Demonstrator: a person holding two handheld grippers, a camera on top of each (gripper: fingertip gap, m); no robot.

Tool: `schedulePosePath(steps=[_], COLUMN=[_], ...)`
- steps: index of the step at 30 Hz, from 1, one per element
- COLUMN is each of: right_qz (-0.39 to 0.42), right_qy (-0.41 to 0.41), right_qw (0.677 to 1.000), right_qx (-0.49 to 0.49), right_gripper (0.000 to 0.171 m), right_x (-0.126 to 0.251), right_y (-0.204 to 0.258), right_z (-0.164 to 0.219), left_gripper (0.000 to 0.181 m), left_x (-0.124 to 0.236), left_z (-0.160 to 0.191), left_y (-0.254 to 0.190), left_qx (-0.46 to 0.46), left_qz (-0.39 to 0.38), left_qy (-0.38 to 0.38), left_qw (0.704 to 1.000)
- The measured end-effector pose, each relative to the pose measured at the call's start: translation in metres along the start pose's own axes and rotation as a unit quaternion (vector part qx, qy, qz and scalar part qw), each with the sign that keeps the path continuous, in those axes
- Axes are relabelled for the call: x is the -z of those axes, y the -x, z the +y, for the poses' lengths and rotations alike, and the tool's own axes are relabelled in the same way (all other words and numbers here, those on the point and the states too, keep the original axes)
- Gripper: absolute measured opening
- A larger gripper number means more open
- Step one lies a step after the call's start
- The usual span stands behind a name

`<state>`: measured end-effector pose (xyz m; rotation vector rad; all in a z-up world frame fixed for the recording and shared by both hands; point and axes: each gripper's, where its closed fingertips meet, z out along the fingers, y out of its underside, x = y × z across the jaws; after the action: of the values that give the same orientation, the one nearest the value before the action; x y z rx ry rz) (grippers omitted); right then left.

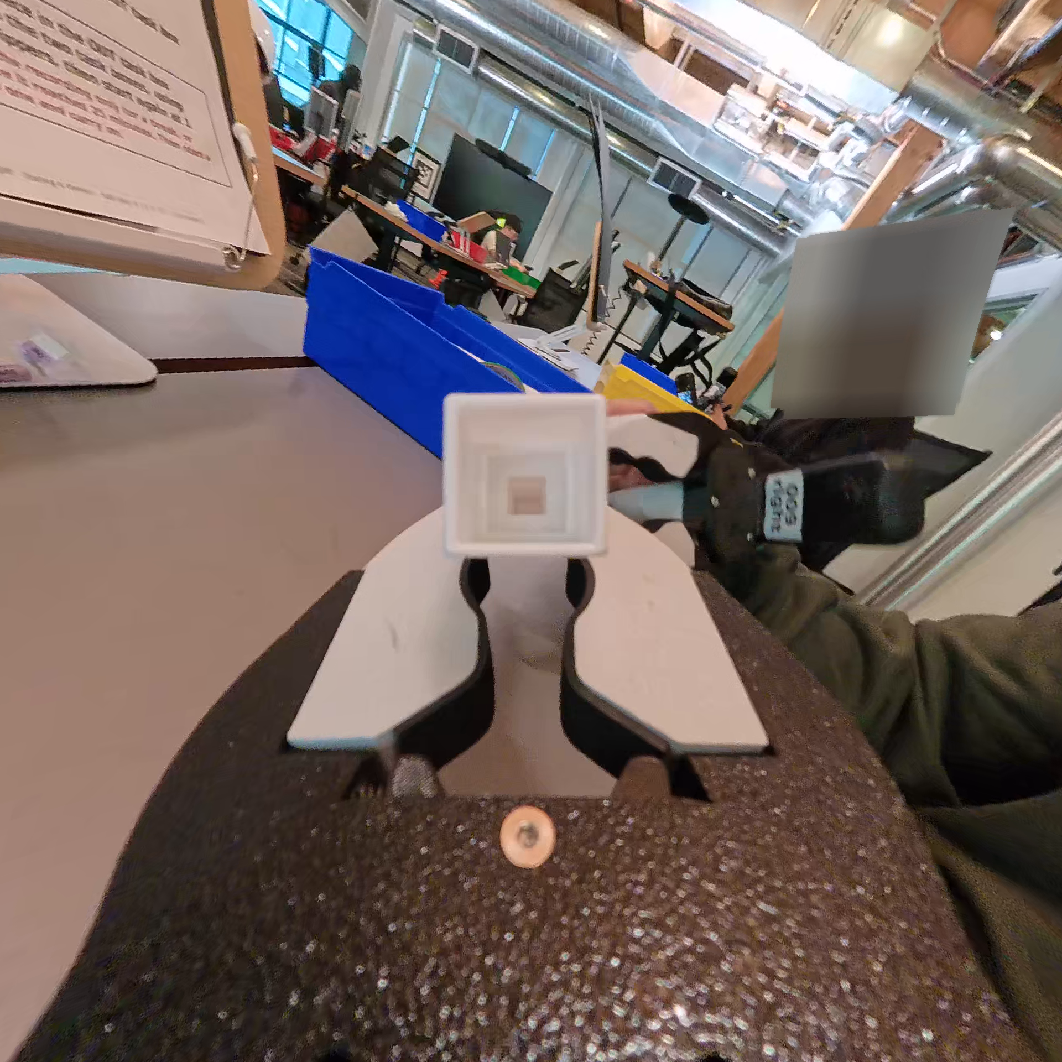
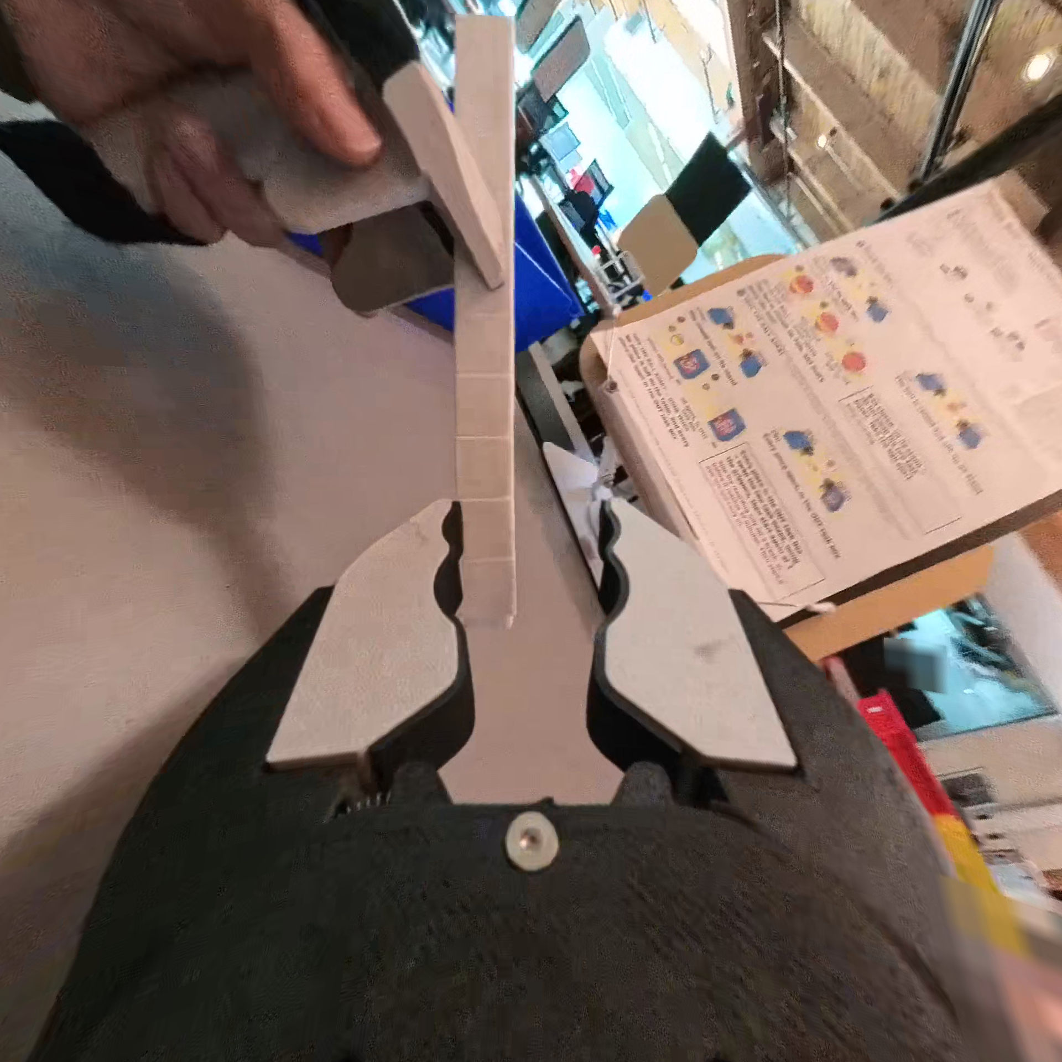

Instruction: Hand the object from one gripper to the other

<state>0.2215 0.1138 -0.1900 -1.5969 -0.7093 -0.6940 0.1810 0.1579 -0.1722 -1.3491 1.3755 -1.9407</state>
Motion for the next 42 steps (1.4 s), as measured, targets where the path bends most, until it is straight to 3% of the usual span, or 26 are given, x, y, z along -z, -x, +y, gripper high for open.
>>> schedulePosePath(steps=[3, 12, 13, 16, 19, 23, 25, 28, 30, 33, 37, 41, 42], right_qz=[0.017, 0.035, 0.039, 0.017, 0.002, -0.07, -0.142, -0.287, -0.344, -0.405, -0.461, -0.522, -0.53], right_qy=[0.018, 0.064, 0.067, 0.053, 0.051, -0.017, -0.077, -0.172, -0.211, -0.222, -0.215, -0.208, -0.209], right_qw=[0.997, 0.993, 0.992, 0.996, 0.998, 0.99, 0.952, 0.829, 0.761, 0.729, 0.694, 0.644, 0.638], right_qx=[0.075, 0.096, 0.103, 0.073, 0.043, -0.124, -0.26, -0.448, -0.508, -0.506, -0.509, -0.519, -0.518], right_gripper=[0.036, 0.042, 0.036, 0.024, 0.022, 0.022, 0.022, 0.022, 0.022, 0.022, 0.022, 0.022, 0.022], right_x=[-0.005, -0.012, -0.011, -0.012, -0.011, -0.008, -0.003, 0.015, 0.026, 0.038, 0.044, 0.053, 0.055], right_y=[0.006, 0.006, 0.004, 0.009, 0.009, 0.016, 0.02, 0.023, 0.021, 0.031, 0.044, 0.056, 0.057], right_z=[0.003, 0.022, 0.023, 0.023, 0.022, 0.004, -0.014, -0.042, -0.049, -0.054, -0.066, -0.073, -0.074], left_gripper=[0.022, 0.022, 0.022, 0.022, 0.022, 0.033, 0.053, 0.061, 0.06, 0.06, 0.06, 0.031, 0.031], left_x=[0.001, 0.0, 0.0, -0.003, -0.002, 0.002, 0.003, 0.004, 0.003, 0.002, 0.01, 0.018, 0.019], left_z=[-0.001, -0.002, -0.001, -0.002, -0.004, -0.021, -0.026, -0.018, -0.012, -0.015, -0.017, -0.012, -0.01], left_y=[0.008, 0.01, 0.009, 0.003, -0.001, -0.025, -0.039, -0.055, -0.059, -0.056, -0.08, -0.095, -0.097], left_qx=[0.038, 0.051, 0.053, 0.06, 0.032, -0.042, -0.103, -0.198, -0.213, -0.169, -0.171, -0.228, -0.232], left_qz=[-0.02, -0.024, -0.021, -0.002, 0.003, 0.054, 0.068, 0.083, 0.092, 0.095, 0.169, 0.206, 0.214], left_qy=[-0.008, -0.016, -0.014, -0.019, -0.022, -0.06, -0.072, -0.049, -0.032, -0.043, -0.062, -0.062, -0.06], left_qw=[0.999, 0.998, 0.998, 0.998, 0.999, 0.996, 0.99, 0.975, 0.972, 0.98, 0.969, 0.95, 0.947])
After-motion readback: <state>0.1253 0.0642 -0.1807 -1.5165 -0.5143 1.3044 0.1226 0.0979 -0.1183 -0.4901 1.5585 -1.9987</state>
